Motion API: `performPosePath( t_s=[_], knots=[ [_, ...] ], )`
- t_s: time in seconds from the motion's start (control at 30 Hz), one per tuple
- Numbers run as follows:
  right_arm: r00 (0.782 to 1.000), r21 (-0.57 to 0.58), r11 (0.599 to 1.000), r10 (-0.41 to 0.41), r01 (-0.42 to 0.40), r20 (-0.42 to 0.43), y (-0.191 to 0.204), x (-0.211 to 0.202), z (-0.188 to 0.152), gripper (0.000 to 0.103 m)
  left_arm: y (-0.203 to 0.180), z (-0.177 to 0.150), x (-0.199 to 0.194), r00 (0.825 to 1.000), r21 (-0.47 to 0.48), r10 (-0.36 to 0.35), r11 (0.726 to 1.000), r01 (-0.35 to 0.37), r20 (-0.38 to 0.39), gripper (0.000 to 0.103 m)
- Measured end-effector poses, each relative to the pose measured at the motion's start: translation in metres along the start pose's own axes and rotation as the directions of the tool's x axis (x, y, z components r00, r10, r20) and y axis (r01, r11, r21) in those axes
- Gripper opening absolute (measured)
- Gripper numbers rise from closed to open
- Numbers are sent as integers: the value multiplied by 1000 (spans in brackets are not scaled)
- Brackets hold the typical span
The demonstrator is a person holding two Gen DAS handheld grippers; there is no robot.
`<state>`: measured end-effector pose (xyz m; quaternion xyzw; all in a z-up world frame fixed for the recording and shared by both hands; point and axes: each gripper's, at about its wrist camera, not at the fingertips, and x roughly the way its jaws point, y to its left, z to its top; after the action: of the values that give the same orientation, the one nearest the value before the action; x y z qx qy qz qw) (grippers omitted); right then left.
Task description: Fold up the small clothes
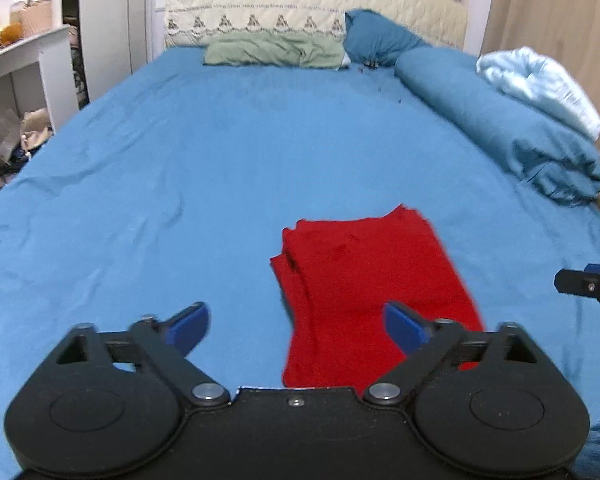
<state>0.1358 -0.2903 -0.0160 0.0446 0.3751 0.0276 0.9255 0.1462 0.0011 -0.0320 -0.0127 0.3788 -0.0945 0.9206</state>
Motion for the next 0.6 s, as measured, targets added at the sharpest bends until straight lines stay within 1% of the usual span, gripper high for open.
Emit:
performPosePath(
  t_s=[0.13, 0.2, 0.27, 0.33, 0.47, 0.53, 0.6],
  knots=[
    [998, -12, 998, -65, 65, -8, 18, -51, -11, 103, -16, -17, -44, 1000, -4, 25, 1000, -25, 5, 103],
    [996, -25, 995, -92, 92, -2, 27, -70, -23, 103, -23, -31, -62, 998, 13, 56, 998, -56, 6, 103],
    [994, -30, 994, -109, 109, -3, 32, -82, -35, 103, -28, -44, -71, 996, 33, 87, 996, -88, 19, 103],
    [993, -24, 993, -120, 120, -15, 35, -90, -48, 103, -32, -57, -79, 994, 48, 109, 993, -111, 30, 103],
    [990, -13, 991, -133, 132, -49, 36, -98, -73, 103, -37, -76, -87, 992, 55, 125, 990, -126, 30, 103],
    [990, -14, 992, -130, 129, -62, 36, -98, -82, 103, -37, -81, -86, 995, 48, 101, 994, -102, 18, 103],
    [989, -11, 992, -123, 122, -80, 37, -97, -90, 103, -40, -86, -85, 995, 53, 95, 994, -95, 11, 103]
  ],
)
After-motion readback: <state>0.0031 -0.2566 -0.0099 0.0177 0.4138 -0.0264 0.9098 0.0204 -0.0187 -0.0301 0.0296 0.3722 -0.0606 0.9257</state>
